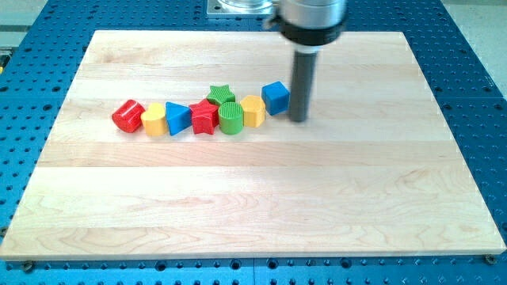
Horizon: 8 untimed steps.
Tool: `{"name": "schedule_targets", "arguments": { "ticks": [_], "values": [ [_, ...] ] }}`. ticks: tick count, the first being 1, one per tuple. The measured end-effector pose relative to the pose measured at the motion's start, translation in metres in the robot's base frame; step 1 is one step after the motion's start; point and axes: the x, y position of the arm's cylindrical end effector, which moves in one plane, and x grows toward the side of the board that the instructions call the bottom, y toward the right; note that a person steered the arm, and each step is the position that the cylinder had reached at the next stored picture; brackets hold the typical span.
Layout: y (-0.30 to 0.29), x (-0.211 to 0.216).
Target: Locate your arm at the bottom of the yellow heart
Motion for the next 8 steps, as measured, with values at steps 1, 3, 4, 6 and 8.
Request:
{"name": "schedule_targets", "arguments": {
  "ticks": [1,3,4,6,8],
  "values": [
    [-0.023,-0.015],
    [-0.028,-0.006],
    [-0.017,0.044],
    [-0.105,0.097],
    [-0.125,0.071]
  ]
}}
